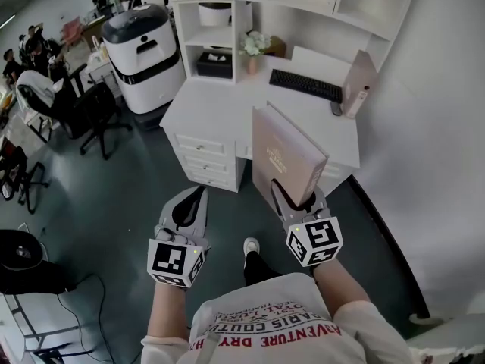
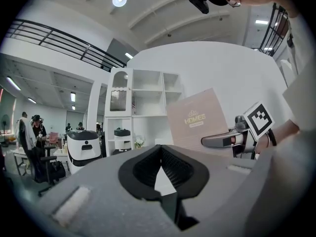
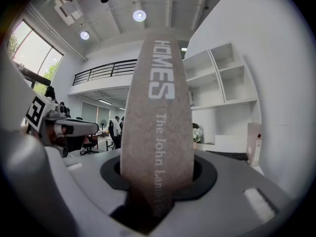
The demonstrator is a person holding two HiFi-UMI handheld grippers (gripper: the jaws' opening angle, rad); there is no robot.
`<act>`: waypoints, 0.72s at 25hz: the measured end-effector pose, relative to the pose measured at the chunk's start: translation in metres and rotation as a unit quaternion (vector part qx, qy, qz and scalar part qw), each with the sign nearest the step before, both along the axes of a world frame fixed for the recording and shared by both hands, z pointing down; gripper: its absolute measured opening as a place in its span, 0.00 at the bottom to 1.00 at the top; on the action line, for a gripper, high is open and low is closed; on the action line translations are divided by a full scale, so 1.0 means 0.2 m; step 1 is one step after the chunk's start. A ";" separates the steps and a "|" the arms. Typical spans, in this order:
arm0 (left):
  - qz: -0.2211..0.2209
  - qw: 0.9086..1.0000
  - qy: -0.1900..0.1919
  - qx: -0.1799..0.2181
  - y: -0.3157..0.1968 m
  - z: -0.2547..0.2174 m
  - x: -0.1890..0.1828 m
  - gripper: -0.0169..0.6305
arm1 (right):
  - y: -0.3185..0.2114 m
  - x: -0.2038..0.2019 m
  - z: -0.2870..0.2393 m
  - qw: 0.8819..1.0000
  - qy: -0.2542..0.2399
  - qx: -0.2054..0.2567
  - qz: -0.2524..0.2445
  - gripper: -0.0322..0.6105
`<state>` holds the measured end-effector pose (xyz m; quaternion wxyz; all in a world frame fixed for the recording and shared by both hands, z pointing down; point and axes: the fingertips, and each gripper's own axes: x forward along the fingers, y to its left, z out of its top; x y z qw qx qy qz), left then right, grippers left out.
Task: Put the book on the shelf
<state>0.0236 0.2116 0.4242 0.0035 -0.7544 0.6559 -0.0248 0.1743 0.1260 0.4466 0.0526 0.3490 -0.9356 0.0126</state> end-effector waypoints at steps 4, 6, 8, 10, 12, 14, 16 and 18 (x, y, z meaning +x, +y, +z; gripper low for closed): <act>-0.006 1.000 0.003 -0.002 -0.41 0.02 -0.18 0.03 | -0.40 -0.17 0.02 1.000 0.005 -0.003 -0.004 0.33; -0.005 1.000 0.005 -0.002 -0.63 0.01 -0.24 0.03 | -0.62 -0.22 0.01 1.000 0.004 -0.005 0.000 0.33; 0.000 1.000 0.005 0.003 -0.82 -0.03 -0.28 0.03 | -0.81 -0.27 -0.02 1.000 0.001 -0.004 0.006 0.33; 0.002 1.000 0.001 0.010 -0.98 -0.06 -0.32 0.03 | -0.98 -0.30 -0.04 1.000 -0.001 -0.003 0.012 0.33; 0.003 1.000 0.000 0.013 -1.11 -0.09 -0.36 0.03 | -1.11 -0.34 -0.07 1.000 -0.001 0.000 0.017 0.33; 0.010 1.000 -0.001 0.011 -1.24 -0.11 -0.40 0.03 | -1.23 -0.36 -0.11 1.000 -0.003 0.004 0.024 0.33; 0.020 1.000 -0.002 0.011 -1.36 -0.12 -0.43 0.03 | -1.34 -0.39 -0.14 0.999 -0.004 0.007 0.031 0.33; 0.030 0.999 -0.005 0.013 -1.47 -0.13 -0.46 0.04 | -1.44 -0.42 -0.15 0.999 -0.004 0.010 0.039 0.33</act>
